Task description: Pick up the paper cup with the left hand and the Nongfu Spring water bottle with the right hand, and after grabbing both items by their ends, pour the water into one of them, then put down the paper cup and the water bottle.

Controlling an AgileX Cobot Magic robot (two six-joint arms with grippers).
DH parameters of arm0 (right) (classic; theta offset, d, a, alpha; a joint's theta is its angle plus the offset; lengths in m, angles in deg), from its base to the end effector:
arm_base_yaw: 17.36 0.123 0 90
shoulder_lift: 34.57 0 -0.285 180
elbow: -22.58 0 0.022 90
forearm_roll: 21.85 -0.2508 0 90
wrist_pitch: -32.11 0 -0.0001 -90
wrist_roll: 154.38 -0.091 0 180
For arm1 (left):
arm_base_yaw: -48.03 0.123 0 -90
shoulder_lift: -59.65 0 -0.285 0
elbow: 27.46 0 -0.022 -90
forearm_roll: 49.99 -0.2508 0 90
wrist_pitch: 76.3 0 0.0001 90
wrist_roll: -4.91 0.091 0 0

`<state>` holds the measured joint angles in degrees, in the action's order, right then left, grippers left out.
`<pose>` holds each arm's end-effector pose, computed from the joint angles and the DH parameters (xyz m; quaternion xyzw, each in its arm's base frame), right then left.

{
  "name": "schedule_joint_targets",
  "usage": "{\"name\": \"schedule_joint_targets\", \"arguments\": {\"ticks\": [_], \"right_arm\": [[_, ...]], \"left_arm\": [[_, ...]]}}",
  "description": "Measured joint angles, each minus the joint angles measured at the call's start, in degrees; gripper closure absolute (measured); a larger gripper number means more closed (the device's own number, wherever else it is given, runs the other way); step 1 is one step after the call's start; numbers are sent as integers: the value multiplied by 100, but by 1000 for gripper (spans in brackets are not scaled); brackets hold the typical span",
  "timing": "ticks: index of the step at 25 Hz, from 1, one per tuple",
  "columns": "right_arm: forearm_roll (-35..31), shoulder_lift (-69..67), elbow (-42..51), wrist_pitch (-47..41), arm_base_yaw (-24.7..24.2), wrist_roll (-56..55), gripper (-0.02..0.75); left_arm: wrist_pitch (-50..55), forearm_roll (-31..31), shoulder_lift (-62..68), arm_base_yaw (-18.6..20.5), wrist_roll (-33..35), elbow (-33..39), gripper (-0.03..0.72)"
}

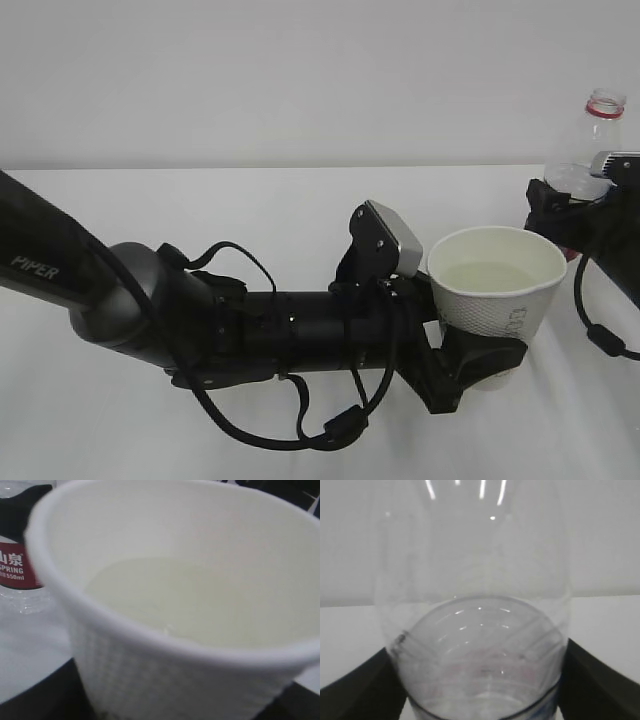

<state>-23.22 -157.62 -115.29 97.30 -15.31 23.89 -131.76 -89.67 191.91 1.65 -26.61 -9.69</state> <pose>0.3303 0.0098 0.1092 0.0087 0.7660 0.0161 0.6426 0.2494 -0.3311 0.1117 0.4176 0.6425 -0.4594 0.4492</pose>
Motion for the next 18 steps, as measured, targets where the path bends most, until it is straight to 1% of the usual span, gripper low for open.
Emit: {"name": "schedule_joint_targets", "arguments": {"ticks": [18], "right_arm": [[24,417,816,11,0,-13,108]], "left_arm": [[0,12,0,0,0,0,169]]}}
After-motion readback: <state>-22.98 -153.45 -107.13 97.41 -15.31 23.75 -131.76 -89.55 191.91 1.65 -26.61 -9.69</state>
